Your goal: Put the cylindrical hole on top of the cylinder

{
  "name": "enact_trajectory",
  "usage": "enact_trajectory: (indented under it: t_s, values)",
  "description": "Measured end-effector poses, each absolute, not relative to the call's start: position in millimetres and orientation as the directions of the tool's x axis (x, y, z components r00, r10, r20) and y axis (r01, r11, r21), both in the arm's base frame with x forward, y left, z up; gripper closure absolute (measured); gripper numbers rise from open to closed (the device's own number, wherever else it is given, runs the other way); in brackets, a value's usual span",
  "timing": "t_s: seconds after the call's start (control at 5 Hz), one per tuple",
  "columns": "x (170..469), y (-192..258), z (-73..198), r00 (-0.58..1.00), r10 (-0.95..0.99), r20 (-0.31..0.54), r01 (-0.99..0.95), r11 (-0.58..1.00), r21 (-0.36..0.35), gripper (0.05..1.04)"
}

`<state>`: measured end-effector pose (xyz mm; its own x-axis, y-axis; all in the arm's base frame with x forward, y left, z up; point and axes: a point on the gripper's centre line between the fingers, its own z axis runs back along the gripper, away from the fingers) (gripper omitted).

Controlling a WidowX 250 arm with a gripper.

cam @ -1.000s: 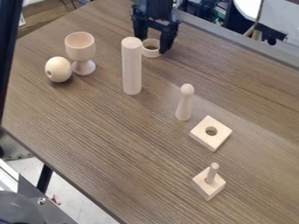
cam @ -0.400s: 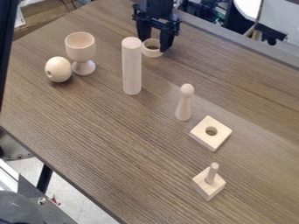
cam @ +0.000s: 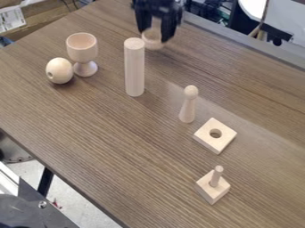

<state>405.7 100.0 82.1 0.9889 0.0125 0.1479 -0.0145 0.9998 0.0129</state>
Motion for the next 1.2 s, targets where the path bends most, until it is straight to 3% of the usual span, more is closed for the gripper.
enact_trajectory:
  t_s: [0.4, 1.2]
  values:
    - [389, 90, 119, 0.979, 0.026, 0.201, -0.032, 0.999, 0.027, 0.333]
    - [358, 70, 148, 0.983, 0.036, 0.18, -0.045, 0.998, 0.045, 0.334]
